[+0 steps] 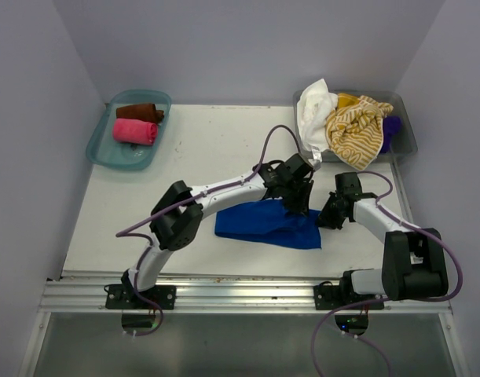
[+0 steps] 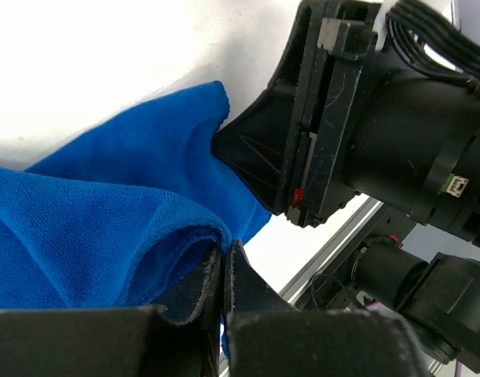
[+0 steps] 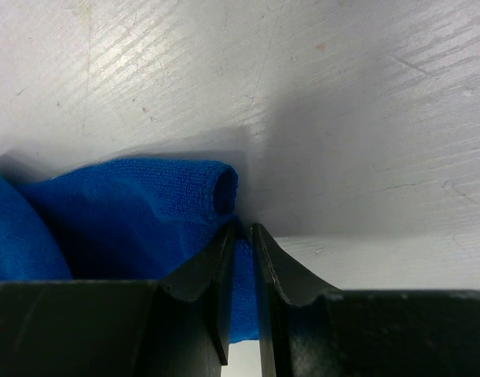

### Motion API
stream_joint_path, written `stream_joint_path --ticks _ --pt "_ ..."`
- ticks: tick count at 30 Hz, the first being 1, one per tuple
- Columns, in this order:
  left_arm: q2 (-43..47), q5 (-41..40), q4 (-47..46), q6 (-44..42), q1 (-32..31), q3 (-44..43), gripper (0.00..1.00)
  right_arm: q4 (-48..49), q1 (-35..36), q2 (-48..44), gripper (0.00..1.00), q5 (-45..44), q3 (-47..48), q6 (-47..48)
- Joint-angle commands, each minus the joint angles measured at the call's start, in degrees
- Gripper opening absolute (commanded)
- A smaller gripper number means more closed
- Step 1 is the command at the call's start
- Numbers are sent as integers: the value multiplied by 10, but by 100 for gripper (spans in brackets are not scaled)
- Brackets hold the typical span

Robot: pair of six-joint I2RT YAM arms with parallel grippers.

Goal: Roll the towels
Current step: Fold the towel

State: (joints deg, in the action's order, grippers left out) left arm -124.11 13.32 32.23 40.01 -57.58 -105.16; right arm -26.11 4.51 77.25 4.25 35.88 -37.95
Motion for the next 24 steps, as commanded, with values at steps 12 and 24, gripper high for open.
stream_joint_path --ticks 12,24 --pt "11 25 12 -9 -10 -41 55 -104 -4 -76 33 -108 11 7" --pt "217 49 -63 -3 92 198 56 -147 70 -188 46 -71 87 104"
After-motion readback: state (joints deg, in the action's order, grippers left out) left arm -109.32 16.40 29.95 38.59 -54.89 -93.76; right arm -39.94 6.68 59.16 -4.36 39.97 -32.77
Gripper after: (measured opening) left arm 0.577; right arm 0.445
